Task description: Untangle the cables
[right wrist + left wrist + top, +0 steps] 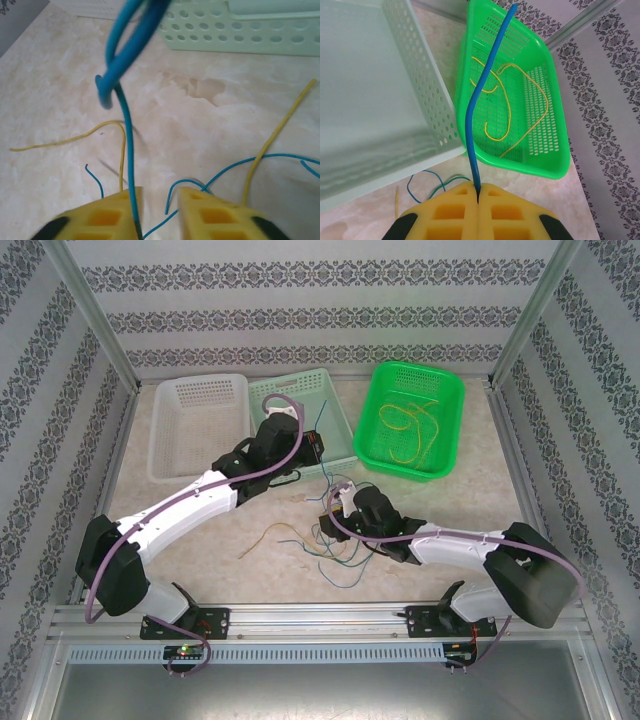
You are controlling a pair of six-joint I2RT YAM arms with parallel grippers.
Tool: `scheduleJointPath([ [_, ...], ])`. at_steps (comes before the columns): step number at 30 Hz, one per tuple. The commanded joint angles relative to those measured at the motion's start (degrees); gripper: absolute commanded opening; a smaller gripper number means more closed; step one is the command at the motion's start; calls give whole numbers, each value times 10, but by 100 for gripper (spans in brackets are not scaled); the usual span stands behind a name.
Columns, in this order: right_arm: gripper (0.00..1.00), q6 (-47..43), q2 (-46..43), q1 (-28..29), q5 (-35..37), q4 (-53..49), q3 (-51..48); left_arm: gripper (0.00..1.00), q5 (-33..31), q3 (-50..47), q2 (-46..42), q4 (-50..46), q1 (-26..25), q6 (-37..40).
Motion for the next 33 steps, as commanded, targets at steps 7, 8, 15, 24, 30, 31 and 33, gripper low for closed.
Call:
scheduleJointPath([
  [7,0,18,-34,6,35,-31,-27,0,14,41,-57,-11,92,32],
  [8,0,22,-36,6,40,-37,-32,0,14,51,-60,-13,101,36],
  [15,0,40,-44,11,67,-59,-47,0,16,107,-54,-11,141,57],
  [24,0,38,-47,12,81,-81,-41,0,36,161,0,-4,174,62],
  [30,0,53,-55,11,102,-96,-52,0,60,230,57,-18,218,74],
  [31,0,53,-56,12,102,-96,-52,0,71,247,72,-29,219,78],
  [33,0,53,-59,12,100,-100,-50,0,88,284,107,-52,224,83],
])
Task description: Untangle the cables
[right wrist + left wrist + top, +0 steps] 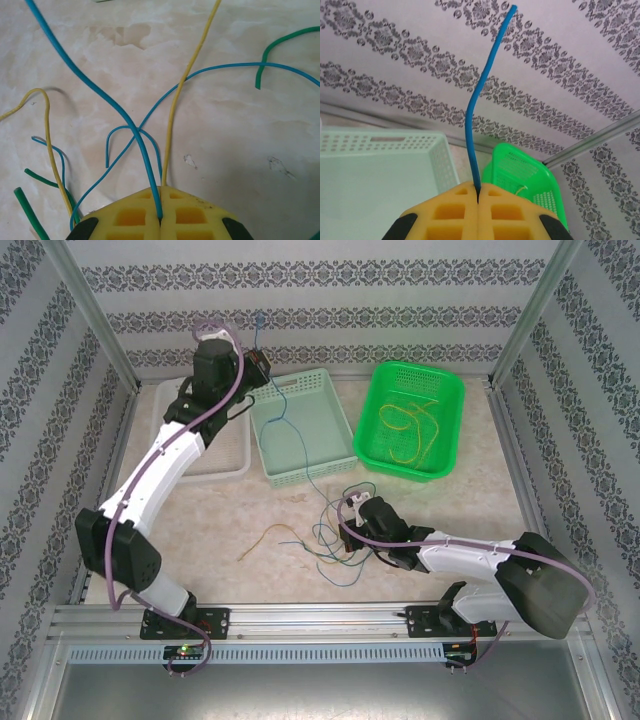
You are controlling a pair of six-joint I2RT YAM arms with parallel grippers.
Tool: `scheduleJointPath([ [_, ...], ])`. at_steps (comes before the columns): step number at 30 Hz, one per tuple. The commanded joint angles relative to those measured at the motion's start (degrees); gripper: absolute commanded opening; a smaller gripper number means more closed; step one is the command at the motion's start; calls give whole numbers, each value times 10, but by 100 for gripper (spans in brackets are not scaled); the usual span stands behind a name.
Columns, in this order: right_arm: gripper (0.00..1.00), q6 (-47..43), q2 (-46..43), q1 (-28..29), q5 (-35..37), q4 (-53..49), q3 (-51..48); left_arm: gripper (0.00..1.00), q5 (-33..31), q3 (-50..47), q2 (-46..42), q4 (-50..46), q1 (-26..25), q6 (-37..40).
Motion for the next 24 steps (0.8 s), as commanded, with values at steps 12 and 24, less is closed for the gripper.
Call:
scheduleJointPath([
  [12,0,45,-112,3,68,-51,-63,1,39,158,110,-35,36,29],
  [24,0,58,-357,-9,139,-192,-62,3,34,308,227,-156,42,74],
])
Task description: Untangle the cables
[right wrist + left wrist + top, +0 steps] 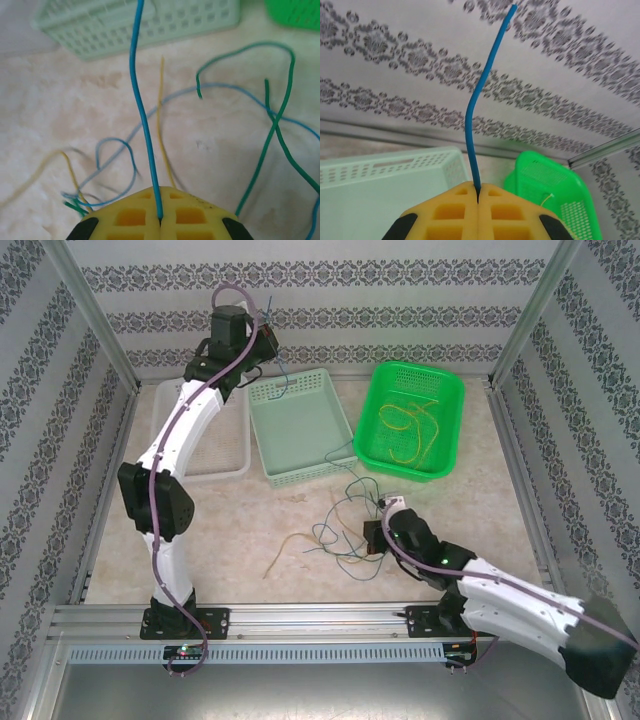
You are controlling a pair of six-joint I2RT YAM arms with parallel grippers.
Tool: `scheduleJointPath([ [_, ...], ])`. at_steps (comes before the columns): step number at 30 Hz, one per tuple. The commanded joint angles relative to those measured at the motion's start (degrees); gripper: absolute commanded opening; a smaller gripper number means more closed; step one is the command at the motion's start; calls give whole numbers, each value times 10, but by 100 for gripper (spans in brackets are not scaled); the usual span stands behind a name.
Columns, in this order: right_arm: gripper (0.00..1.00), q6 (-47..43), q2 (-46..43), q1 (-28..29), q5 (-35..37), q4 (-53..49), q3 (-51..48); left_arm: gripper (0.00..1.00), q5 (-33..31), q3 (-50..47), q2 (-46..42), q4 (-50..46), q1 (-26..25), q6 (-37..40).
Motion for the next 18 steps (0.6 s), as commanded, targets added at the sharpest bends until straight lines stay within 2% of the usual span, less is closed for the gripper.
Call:
scheduleJointPath([
  [1,0,6,-81,-9,44,-48,-1,3,8,65,28,-68,9,28],
  [4,0,6,-121,-16,43,-60,8,3,43,126,90,-149,9,31],
  [6,0,5,-122,-18,33,-61,18,2,55,124,117,-165,8,30],
  [14,0,-31,4,-18,-21,-38,124,6,42,104,174,-205,7,53],
  [16,0,-44,38,-18,-25,-35,161,14,38,104,181,-222,6,65],
  [18,0,-53,64,-18,-25,-30,189,28,35,104,187,-239,7,76],
])
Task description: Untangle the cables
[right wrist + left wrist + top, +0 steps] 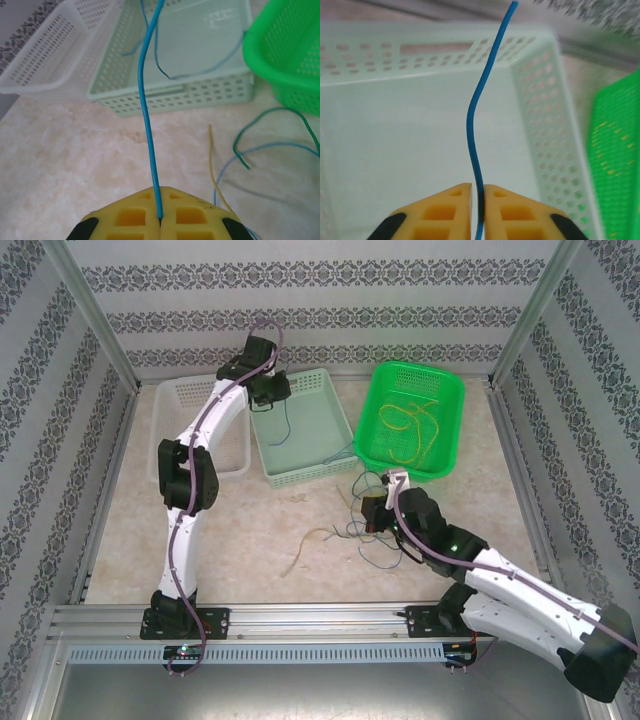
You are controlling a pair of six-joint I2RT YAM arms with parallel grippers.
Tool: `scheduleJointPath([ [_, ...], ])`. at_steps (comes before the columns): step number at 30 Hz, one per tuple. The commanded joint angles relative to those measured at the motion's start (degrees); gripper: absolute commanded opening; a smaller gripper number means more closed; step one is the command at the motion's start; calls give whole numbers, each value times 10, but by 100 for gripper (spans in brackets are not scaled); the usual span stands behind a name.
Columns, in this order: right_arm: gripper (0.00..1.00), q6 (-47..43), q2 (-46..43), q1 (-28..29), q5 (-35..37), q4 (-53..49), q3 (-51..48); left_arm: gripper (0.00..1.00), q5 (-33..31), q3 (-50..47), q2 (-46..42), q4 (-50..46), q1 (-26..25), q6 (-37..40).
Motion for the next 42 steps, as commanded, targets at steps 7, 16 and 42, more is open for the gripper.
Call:
scheduleJointPath([
  [7,0,-41,83,-1,-29,13,115,71,16,-28,-23,-71,6,49],
  [16,0,-29,95,3,-32,27,131,100,8,-145,-127,-24,4,46],
  [42,0,-50,161,20,19,28,227,90,174,-703,-531,322,-103,-65],
])
